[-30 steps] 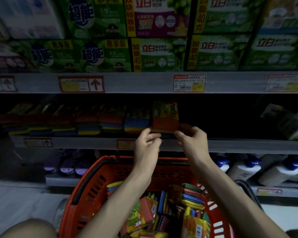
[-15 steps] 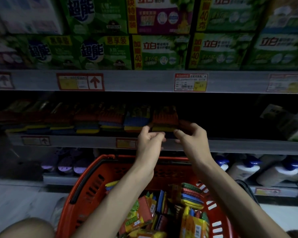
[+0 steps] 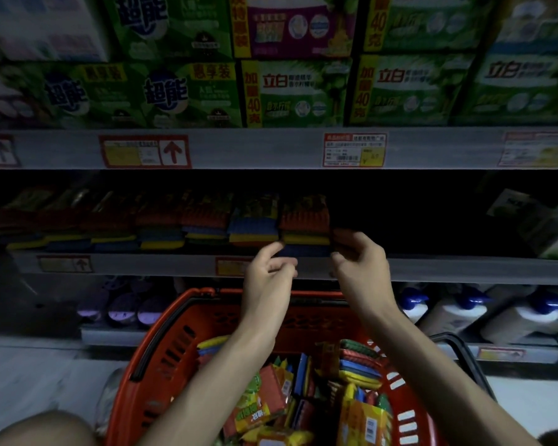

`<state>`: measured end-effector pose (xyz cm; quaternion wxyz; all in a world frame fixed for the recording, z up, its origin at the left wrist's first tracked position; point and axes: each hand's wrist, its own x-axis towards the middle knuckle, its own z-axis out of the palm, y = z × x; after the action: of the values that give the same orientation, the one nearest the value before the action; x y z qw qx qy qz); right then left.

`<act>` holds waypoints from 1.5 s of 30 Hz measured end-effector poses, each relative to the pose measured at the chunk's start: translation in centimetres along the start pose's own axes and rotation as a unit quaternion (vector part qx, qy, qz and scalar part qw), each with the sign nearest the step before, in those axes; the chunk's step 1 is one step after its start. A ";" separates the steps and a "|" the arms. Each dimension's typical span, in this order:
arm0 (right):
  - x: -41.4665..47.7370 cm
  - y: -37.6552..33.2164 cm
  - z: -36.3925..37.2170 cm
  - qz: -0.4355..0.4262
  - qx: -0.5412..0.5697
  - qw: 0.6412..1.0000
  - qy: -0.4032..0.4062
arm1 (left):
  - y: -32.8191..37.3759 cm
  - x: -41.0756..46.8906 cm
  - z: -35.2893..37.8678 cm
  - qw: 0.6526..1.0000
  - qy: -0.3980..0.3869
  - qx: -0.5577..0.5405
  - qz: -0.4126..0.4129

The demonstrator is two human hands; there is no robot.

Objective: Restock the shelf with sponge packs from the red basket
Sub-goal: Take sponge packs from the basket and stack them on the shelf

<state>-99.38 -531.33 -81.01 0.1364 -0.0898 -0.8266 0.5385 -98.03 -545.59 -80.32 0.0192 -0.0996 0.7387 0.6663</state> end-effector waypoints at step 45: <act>0.4 1.5 0.0 -0.042 -0.116 0.990 -0.069 | -2.7 1.4 0.1 0.845 0.014 0.500 0.187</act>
<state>-99.73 -530.55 -82.35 0.0901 -0.0331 -0.8938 0.4380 -98.93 -545.96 -83.24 -0.0689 0.0541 0.9767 0.1962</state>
